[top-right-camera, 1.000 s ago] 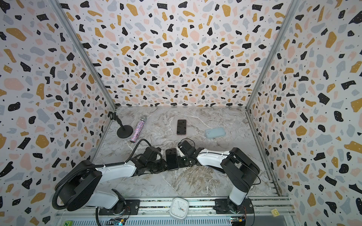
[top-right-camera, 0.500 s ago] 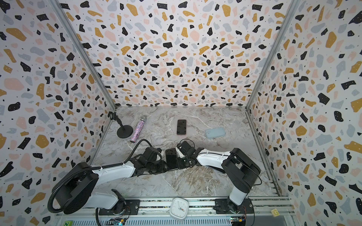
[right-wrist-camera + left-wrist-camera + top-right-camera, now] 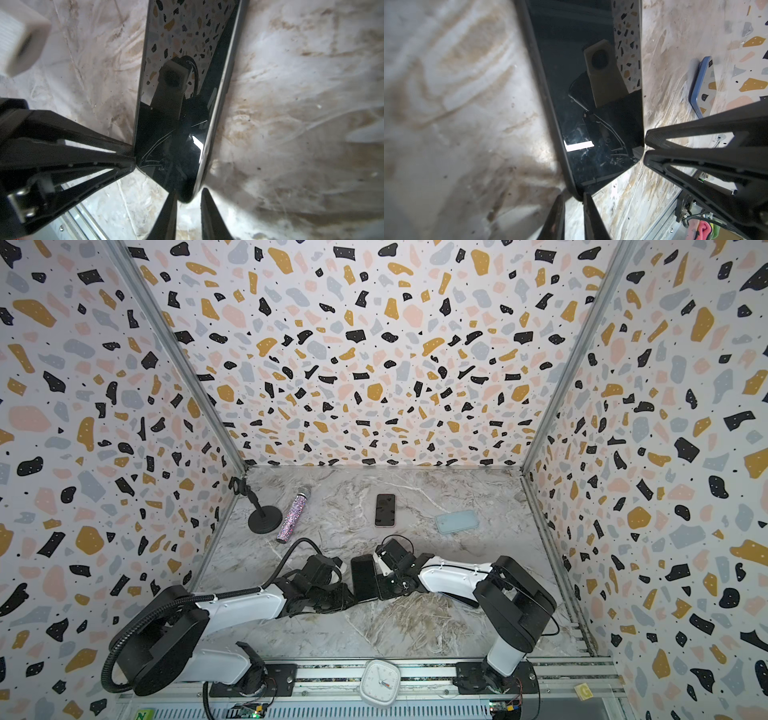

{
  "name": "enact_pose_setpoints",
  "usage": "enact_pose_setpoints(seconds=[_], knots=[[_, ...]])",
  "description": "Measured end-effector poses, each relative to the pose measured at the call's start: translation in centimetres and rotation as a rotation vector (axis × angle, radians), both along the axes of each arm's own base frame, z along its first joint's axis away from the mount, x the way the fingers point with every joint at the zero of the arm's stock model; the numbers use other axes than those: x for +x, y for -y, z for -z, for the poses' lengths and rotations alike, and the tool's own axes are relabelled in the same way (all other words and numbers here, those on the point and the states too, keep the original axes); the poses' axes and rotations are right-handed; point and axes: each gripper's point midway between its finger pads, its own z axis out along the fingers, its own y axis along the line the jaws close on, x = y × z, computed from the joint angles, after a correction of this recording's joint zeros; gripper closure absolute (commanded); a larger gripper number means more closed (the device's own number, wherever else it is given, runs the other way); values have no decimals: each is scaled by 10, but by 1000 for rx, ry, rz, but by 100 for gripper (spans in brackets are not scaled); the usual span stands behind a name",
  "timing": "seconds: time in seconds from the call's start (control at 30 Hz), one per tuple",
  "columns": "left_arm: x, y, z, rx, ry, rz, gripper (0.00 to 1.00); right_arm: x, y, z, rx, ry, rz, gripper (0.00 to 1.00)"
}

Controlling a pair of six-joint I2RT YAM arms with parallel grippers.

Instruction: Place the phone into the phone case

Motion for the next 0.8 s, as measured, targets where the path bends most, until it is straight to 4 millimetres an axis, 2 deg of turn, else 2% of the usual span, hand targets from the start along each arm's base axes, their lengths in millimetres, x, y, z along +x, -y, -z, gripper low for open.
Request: enact_pose_setpoints(seconds=[0.23, 0.47, 0.6, 0.8], knots=[[0, 0, 0, 0, 0, 0, 80, -4, -1, 0, 7, -13, -4, 80], [3, -1, -5, -6, 13, -17, 64, -7, -4, 1, 17, -25, -11, 83], [7, -5, -7, -11, 18, -57, 64, -8, -6, 1, 24, -26, -17, 84], [12, -2, -4, -38, 16, -82, 72, -10, -9, 6, 28, -41, -26, 86]])
